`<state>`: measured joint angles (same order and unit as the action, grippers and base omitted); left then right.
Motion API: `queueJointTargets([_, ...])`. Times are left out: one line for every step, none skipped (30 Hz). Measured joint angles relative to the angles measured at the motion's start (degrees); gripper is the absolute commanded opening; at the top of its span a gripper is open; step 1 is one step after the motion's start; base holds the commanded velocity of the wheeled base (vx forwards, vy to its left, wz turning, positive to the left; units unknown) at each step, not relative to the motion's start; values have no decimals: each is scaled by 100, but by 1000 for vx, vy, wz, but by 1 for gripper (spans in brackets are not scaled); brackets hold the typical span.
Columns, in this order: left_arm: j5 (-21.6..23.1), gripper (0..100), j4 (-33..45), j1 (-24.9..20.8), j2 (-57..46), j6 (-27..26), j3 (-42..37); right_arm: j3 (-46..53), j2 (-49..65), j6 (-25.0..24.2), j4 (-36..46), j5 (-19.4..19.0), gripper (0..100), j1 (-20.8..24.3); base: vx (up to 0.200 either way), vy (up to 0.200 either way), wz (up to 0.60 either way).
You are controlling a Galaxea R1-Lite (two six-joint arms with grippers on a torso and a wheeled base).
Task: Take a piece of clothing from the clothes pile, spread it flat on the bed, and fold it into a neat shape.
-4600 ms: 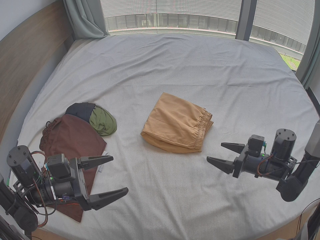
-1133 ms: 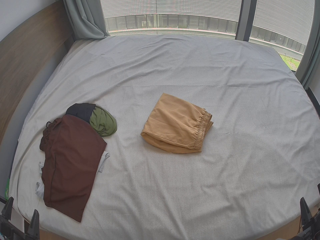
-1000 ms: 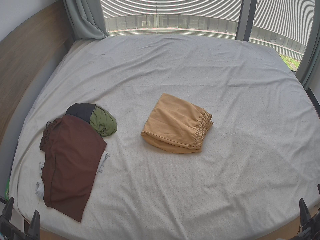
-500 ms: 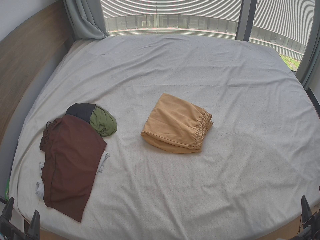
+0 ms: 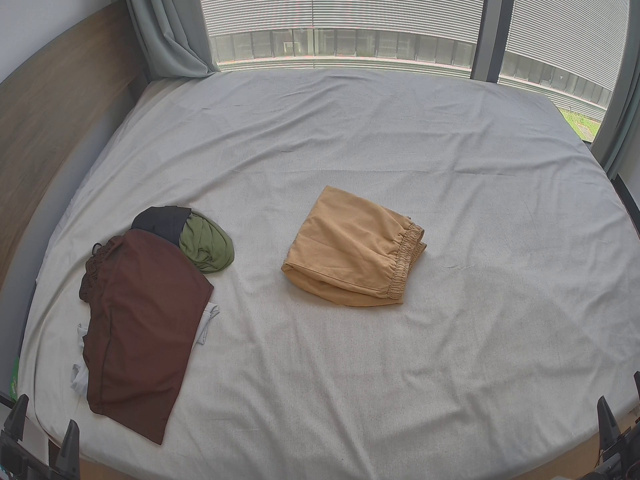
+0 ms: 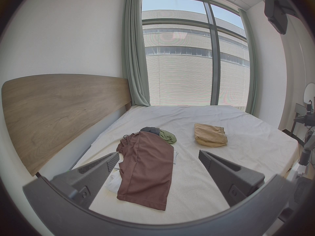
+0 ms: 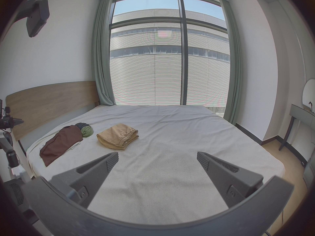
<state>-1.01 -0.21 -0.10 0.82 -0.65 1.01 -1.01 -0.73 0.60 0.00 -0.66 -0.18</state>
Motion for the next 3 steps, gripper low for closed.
queueJointTargets([0, 100, 0, 0, 0, 0, 0, 0, 0, 0, 0, -2, 100, 0, 0, 0, 0])
queueJointTargets([-2, 100, -1, 0, 0, 0, 0, 0, 0, 0, 0, 0, 100, 0, 0, 0, 0])
queueJointTargets([-2, 100, -1, 0, 0, 2, 0, 0, -1, -2, 0, -2, 100, 2, 0, 0, 0])
